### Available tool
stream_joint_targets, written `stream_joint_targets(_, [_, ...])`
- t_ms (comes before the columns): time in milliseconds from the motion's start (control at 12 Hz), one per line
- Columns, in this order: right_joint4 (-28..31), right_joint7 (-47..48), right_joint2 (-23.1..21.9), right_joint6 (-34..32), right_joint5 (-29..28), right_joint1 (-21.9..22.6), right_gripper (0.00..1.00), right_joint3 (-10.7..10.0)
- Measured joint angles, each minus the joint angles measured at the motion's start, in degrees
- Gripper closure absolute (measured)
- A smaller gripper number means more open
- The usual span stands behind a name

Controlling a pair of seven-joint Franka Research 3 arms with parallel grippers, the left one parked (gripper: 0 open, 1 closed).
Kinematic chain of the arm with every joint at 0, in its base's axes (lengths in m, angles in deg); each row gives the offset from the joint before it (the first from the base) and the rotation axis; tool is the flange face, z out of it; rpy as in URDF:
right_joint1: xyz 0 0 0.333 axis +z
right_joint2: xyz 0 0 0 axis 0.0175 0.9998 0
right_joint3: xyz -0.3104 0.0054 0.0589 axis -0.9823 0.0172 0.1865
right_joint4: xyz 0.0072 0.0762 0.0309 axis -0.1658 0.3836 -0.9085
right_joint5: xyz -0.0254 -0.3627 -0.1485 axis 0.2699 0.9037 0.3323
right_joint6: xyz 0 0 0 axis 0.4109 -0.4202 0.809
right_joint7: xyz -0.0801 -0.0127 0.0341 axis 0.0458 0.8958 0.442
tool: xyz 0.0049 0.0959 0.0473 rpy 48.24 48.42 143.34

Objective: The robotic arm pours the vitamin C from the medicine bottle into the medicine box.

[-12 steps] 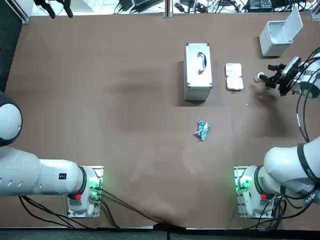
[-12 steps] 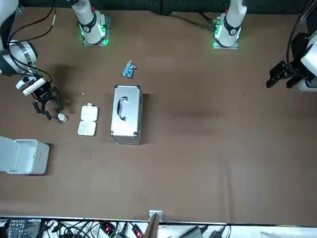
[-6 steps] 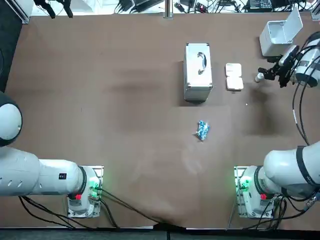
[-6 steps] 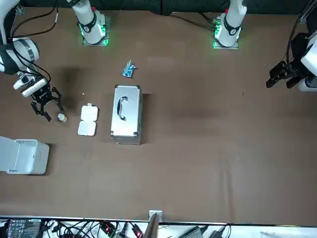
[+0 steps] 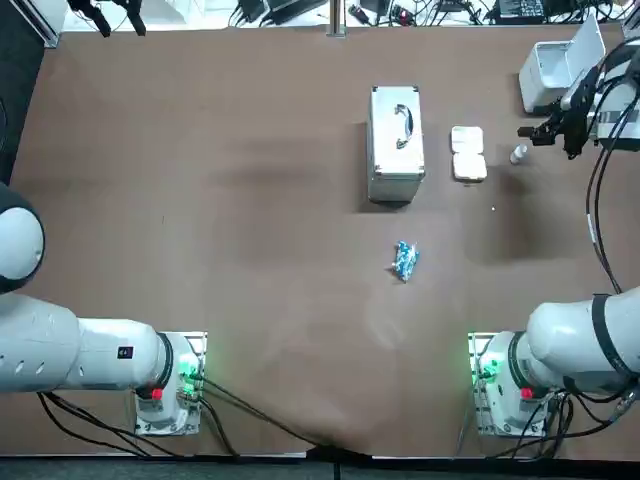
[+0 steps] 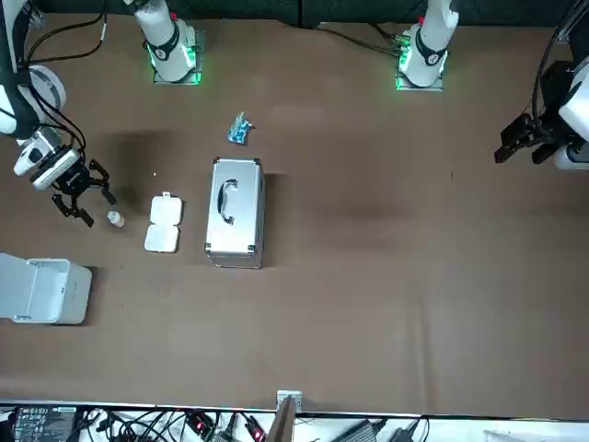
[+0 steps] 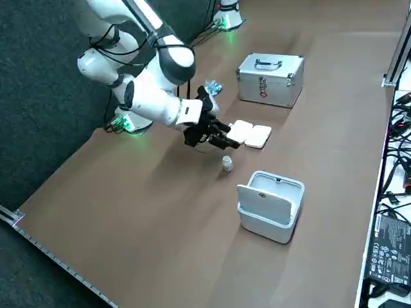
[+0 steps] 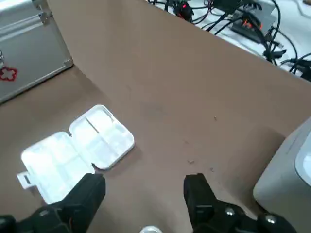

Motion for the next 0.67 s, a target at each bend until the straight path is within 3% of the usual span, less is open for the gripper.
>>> stream_joint_targets(333, [-3.7,17.9,0.0,-3.2,11.7,1.3,0.0,0.2])
stream_joint_targets(667, [-6.5,31.9,0.0,-4.3,19.4,3.3,0.0,0.2])
